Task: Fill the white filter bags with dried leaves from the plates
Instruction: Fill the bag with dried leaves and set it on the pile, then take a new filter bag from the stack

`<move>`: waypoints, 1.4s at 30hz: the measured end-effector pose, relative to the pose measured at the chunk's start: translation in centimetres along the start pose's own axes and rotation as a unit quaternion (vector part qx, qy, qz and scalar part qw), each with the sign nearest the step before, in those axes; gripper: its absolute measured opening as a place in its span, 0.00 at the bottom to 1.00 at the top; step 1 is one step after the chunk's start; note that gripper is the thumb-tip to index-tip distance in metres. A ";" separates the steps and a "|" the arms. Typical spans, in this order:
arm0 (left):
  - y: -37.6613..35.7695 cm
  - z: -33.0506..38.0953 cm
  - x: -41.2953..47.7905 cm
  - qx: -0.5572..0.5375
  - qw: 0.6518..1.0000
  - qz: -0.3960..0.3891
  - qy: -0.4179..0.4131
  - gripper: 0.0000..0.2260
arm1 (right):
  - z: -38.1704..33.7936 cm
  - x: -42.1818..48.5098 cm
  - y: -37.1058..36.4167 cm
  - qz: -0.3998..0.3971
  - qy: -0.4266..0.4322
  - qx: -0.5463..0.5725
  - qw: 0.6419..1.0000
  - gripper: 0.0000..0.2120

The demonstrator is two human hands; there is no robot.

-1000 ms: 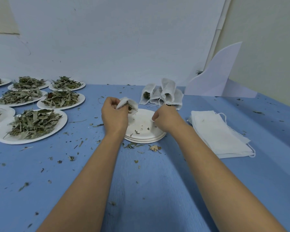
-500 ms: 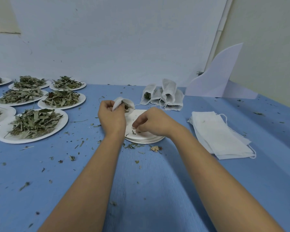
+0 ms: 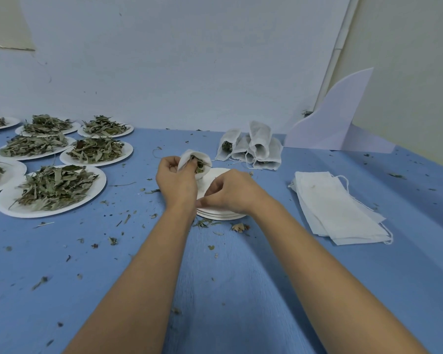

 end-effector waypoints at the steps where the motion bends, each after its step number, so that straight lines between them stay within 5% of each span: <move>1: 0.0 0.0 0.0 0.000 1.000 -0.002 -0.001 0.12 | 0.0 0.0 -0.1 0.000 0.002 0.008 1.000 0.13; 8: -0.1 -0.2 0.2 0.004 1.000 -0.003 -0.003 0.13 | 0.2 0.0 -0.2 -0.001 0.005 0.068 0.998 0.04; 19: -0.7 0.5 -0.5 0.020 0.999 -0.040 -0.026 0.13 | -0.7 0.4 -0.4 -0.016 0.061 -0.026 0.998 0.13; 22: -0.9 0.3 -0.5 0.013 0.998 -0.055 -0.008 0.11 | -0.1 0.2 2.3 0.096 0.037 0.095 0.990 0.09; 26: -1.9 -0.3 -0.6 -0.027 0.993 -0.105 0.042 0.08 | 0.4 -0.4 5.4 0.236 0.033 0.265 0.934 0.11; 34: -4.5 0.4 -2.7 0.098 0.971 -0.214 -0.043 0.11 | 0.2 -1.3 6.0 0.341 0.027 0.173 0.924 0.08; 38: -5.6 0.0 -3.6 0.155 0.952 -0.257 -0.059 0.12 | 0.4 -1.3 6.2 0.328 0.013 0.161 0.931 0.08; 42: -4.6 0.1 -2.7 0.169 0.956 -0.229 -0.067 0.13 | -0.2 -0.3 5.6 0.220 0.019 0.177 0.959 0.11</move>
Point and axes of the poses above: each hand's wrist, its own x-axis towards the middle knuckle, its own y-axis out of the back of the hand, z = x × y, the point moved 8 cm from there along x, towards the middle knuckle, and after that the axes turned 12 degrees about y, right-handed, at the moved point
